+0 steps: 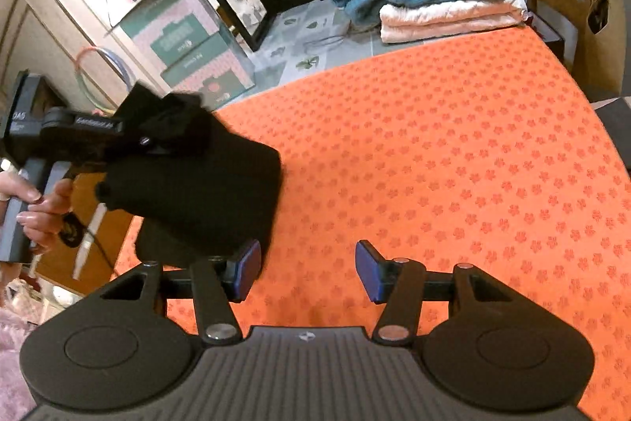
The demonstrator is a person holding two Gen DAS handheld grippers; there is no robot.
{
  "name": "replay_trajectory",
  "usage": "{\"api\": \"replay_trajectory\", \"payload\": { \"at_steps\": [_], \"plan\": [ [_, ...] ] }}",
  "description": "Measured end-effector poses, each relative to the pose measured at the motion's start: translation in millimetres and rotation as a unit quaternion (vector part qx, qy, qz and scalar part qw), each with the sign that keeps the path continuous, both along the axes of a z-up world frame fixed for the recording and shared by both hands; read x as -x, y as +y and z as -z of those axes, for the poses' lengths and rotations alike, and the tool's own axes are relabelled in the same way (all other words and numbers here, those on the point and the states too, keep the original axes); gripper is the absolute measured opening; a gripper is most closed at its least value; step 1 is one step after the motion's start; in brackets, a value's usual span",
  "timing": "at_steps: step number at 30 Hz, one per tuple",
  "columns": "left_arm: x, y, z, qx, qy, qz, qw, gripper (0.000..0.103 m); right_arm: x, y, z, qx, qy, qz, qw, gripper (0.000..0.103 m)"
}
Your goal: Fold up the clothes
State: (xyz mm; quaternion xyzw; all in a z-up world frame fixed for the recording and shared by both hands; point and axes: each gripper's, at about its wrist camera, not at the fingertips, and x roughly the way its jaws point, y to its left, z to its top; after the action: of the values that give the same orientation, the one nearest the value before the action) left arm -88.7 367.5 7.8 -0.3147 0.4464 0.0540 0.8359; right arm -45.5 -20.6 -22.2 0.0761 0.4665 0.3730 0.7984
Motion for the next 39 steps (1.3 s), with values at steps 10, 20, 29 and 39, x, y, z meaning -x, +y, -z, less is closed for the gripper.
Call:
{"api": "replay_trajectory", "payload": {
  "at_steps": [10,20,29,39],
  "plan": [
    [44.5,91.7,43.6,0.091,-0.027,-0.028,0.9951,0.022,6.7,31.6,-9.5,0.05,0.01,0.017,0.999,0.06],
    [66.9,148.2,87.1,0.144,-0.024,-0.059,0.9875,0.049,18.0,92.4,-21.0,0.082,0.001,-0.014,0.997,0.06],
    [123.4,182.4,81.5,0.15,-0.045,-0.123,0.98,0.069,25.8,192.5,-25.4,0.094,-0.046,-0.104,0.989,0.06],
    [170.2,194.9,76.4,0.149,-0.048,-0.157,0.9751,0.071,23.4,312.4,-14.5,0.085,-0.098,-0.205,0.97,0.024]
  ]
}}
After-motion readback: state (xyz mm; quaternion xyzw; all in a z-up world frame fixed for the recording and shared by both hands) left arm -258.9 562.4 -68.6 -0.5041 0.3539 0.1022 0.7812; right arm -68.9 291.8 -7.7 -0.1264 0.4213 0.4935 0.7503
